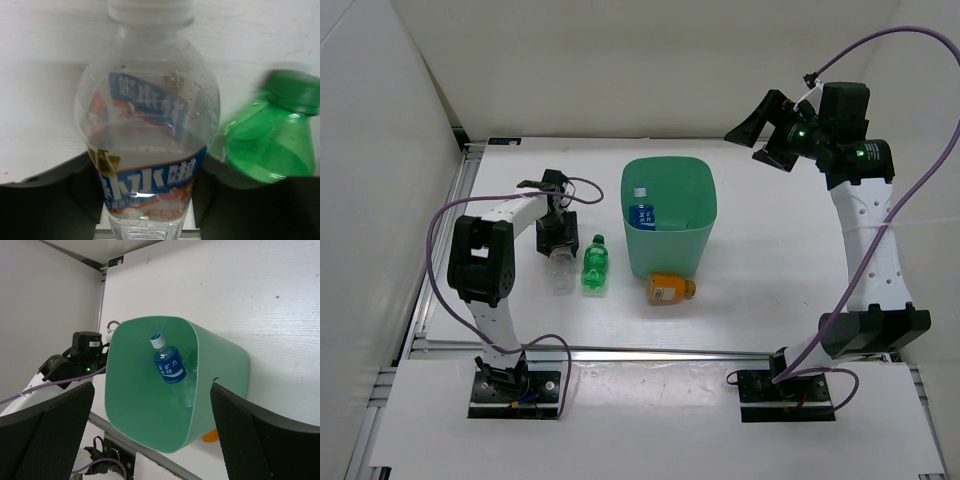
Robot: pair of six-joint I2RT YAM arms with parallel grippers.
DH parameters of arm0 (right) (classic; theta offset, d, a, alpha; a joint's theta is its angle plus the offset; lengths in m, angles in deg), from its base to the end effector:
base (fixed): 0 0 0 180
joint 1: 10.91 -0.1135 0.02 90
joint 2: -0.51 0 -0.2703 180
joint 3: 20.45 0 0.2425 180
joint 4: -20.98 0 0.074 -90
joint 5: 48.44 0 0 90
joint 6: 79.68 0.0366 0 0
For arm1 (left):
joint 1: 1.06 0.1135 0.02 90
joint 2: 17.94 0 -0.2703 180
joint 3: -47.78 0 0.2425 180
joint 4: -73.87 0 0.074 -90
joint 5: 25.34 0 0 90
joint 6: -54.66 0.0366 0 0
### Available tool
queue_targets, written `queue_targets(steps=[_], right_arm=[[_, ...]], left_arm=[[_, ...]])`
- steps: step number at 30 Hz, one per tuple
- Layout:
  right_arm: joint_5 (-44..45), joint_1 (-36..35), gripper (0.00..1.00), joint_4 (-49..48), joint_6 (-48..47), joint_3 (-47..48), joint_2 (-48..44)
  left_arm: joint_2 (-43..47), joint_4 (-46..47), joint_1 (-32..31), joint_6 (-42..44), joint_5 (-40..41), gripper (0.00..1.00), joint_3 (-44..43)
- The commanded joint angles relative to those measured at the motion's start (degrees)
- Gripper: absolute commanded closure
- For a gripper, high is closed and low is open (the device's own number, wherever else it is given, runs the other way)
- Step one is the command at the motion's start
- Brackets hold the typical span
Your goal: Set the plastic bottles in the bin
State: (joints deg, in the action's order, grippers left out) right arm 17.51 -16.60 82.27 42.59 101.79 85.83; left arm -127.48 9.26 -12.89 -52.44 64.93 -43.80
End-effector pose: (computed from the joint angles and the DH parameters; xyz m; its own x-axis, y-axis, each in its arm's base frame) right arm 0.2868 0.0436 0.4842 -0.5927 0.4309 -0.6804 -0.1697 0.7591 0.6285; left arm 0.3479 -0.0727 0.1838 -0.9877 -0.0935 -0.1250 -0.0900 0.9954 -0.0336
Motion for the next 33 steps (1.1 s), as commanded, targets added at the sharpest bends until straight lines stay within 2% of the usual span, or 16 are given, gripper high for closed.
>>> queue_targets(steps=[1, 2, 4, 5, 10, 13, 17, 19, 23, 26, 28, 33], right_arm=[[-1.87, 0.51, 0.0, -1.08, -1.42, -0.69, -1.73], [-1.87, 0.51, 0.0, -1.08, -1.42, -0.69, -1.73], [-2.58, 0.51, 0.0, -1.08, -1.42, -0.69, -1.73], [-2.58, 0.51, 0.0, -1.08, -1.42, -0.69, -1.21], [-3.19, 0.51, 0.0, -1.08, -1.42, -0.69, -0.68], [-3.8, 0.51, 0.0, -1.08, -1.42, -0.69, -0.06], [-3.81, 0.51, 0.0, -1.08, -0.89, -0.69, 0.98], [-4.33, 0.51, 0.0, -1.08, -0.37, -0.69, 0.99], [-4.34, 0.51, 0.0, -1.08, -0.37, -3.23, -0.23], [-3.81, 0.51, 0.0, -1.08, -0.37, -5.08, -1.64], [-3.29, 0.51, 0.0, -1.61, -0.37, -5.79, -2.17], [-2.23, 1.65, 0.0, -1.61, -0.89, -7.89, -4.8]], left_arm=[[0.99, 0.01, 0.15, 0.93, -1.94, 0.38, -3.16], [1.95, -0.51, 0.15, 0.32, -1.94, 0.53, -4.04], [4.84, -2.18, 0.15, -2.13, -1.07, 0.58, -7.63], [5.9, -2.97, -0.38, -3.36, 1.81, 0.6, -9.22], [10.82, -11.94, -0.38, -13.81, 11.41, 0.6, -22.66], [16.54, -7.65, -0.99, -16.38, 6.16, 0.59, -24.34], [16.82, -4.22, -2.84, -18.4, -1.23, 0.59, -33.03], [15.76, -3.43, -4.5, -19.28, -5.08, 0.56, -36.72], [12.69, 5.6, -8.1, -20.6, -13.09, 0.46, -43.13], [6.02, 6.16, -12.85, -18.94, -19.06, 0.42, -51.03], [1.97, 6.16, -15.39, -18.4, -24.59, 0.4, -52.91], [2.04, 6.16, -18.92, -16.21, -24.62, 0.0, -52.91]])
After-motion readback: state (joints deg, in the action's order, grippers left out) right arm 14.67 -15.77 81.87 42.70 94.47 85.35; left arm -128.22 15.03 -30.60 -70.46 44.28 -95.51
